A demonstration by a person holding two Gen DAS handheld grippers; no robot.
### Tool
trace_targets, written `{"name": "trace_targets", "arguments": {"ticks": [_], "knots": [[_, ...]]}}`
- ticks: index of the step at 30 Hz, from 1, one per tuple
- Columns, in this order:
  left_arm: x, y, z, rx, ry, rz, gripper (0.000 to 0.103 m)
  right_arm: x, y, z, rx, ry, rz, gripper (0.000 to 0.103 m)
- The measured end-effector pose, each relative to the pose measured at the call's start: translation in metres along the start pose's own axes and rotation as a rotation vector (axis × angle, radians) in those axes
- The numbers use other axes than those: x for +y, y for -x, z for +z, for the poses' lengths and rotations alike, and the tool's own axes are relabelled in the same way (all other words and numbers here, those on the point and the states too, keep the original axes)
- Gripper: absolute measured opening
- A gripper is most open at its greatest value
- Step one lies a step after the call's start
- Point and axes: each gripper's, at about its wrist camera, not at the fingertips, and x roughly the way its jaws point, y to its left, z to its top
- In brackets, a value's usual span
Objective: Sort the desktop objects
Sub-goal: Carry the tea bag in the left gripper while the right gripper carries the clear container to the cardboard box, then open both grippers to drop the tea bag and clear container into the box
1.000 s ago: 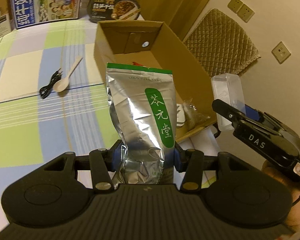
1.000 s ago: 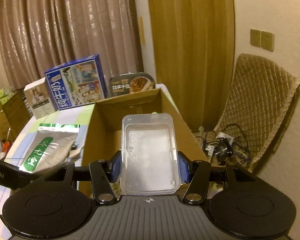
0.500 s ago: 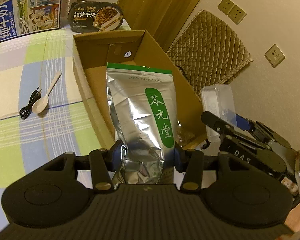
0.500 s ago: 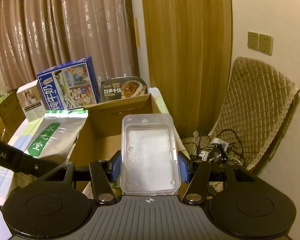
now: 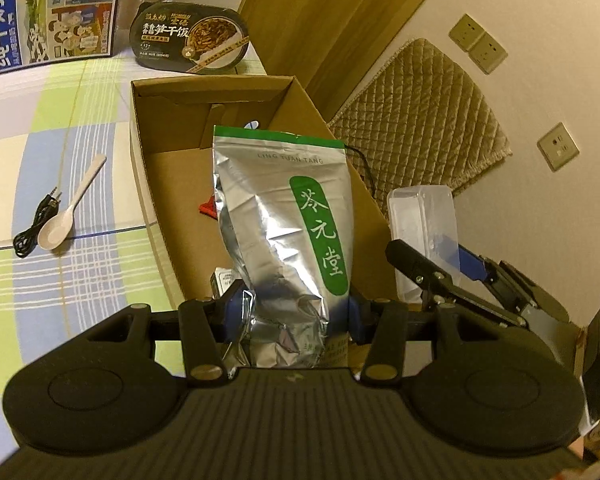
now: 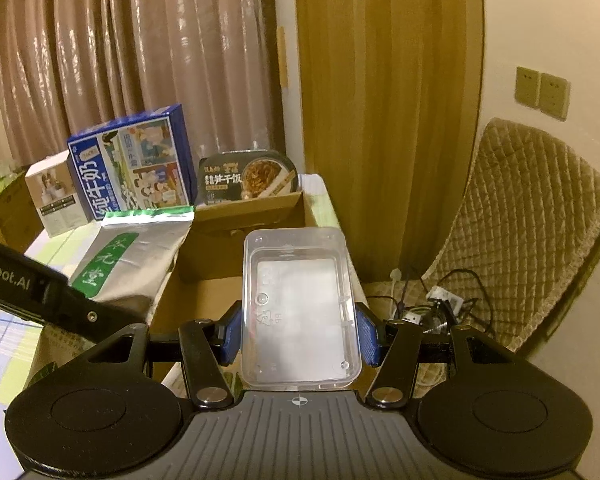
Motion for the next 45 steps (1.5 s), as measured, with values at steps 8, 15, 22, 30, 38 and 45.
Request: {"name": "trace_targets", "arguments": {"ticks": [8, 15, 22, 30, 38, 45], "knots": [[0.005, -0.021, 0.017, -0.005, 0.036, 0.003, 0.044, -0.002, -0.028, 0.003, 0.018, 0.008, 0.007, 0.053], [0.015, -0.036, 0.030, -0.010, 0.058, 0.006, 0.045, -0.005, -0.043, 0.007, 0.023, 0.018, 0.007, 0.053], [0.020, -0.044, 0.037, -0.015, 0.072, 0.010, 0.045, -0.007, -0.053, 0.008, 0.031, 0.026, 0.007, 0.053], [0.032, -0.052, 0.043, -0.013, 0.107, 0.000, 0.049, -0.007, -0.061, 0.009, 0.039, 0.034, 0.002, 0.053], [0.040, -0.038, 0.044, -0.059, 0.102, 0.006, 0.049, -0.002, -0.065, 0.006, 0.050, 0.036, 0.006, 0.053], [0.045, -0.029, 0.037, -0.074, 0.091, 0.014, 0.049, 0.003, -0.065, 0.005, 0.054, 0.044, 0.013, 0.053]]}}
